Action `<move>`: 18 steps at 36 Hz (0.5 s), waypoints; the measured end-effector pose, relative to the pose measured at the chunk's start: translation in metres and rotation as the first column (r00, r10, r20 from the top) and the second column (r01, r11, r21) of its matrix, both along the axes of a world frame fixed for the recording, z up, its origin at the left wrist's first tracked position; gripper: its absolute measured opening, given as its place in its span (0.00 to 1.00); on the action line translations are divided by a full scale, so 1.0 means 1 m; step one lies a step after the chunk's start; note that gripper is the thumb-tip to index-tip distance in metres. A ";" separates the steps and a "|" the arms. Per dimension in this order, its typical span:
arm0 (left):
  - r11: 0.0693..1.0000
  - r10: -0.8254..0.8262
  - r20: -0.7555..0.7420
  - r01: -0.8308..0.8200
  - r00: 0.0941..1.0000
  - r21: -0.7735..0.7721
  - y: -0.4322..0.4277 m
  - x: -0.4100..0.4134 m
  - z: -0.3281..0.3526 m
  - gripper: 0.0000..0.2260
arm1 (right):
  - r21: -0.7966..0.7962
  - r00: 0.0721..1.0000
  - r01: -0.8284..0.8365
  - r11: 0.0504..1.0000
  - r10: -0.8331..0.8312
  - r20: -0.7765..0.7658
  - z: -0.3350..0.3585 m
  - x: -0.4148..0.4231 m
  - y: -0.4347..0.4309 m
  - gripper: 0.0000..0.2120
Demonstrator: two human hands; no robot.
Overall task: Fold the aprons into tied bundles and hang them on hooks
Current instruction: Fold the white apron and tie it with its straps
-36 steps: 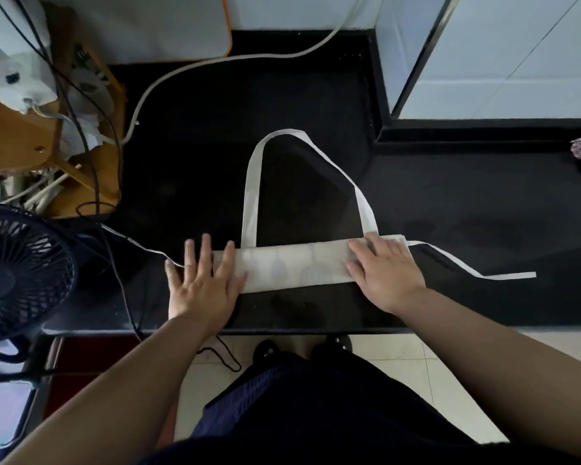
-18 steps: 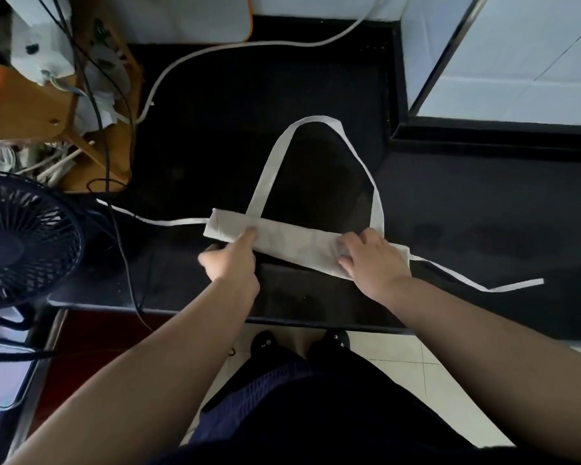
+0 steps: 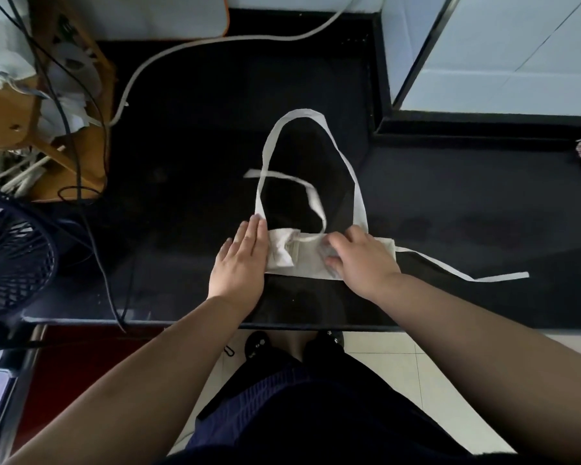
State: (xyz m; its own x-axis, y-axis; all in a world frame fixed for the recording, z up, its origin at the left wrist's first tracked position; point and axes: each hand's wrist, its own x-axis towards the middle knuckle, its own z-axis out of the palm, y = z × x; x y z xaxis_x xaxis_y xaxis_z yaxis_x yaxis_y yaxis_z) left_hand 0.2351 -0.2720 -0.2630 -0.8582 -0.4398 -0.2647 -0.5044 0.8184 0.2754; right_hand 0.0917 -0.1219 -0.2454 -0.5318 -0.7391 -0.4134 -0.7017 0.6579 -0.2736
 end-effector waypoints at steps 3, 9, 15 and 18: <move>0.997 -0.067 0.156 0.072 0.986 -0.027 -0.002 -0.004 0.005 0.29 | -0.010 1.000 0.010 1.000 -0.010 -0.004 0.000 0.002 0.001 0.17; 0.957 -0.188 0.316 0.245 0.930 -0.153 -0.001 -0.009 0.009 0.38 | -0.093 0.830 0.527 0.845 -0.535 -0.155 0.000 0.021 0.015 0.30; 0.948 -0.214 0.349 0.281 0.912 -0.152 0.000 -0.012 0.009 0.37 | 0.101 -0.091 0.994 -0.053 -0.904 0.418 0.004 0.026 0.006 0.45; 0.934 -0.269 0.331 0.328 0.905 -0.139 -0.001 -0.013 0.009 0.35 | 0.238 -0.411 0.908 -0.345 -0.617 0.671 0.012 0.018 0.000 0.36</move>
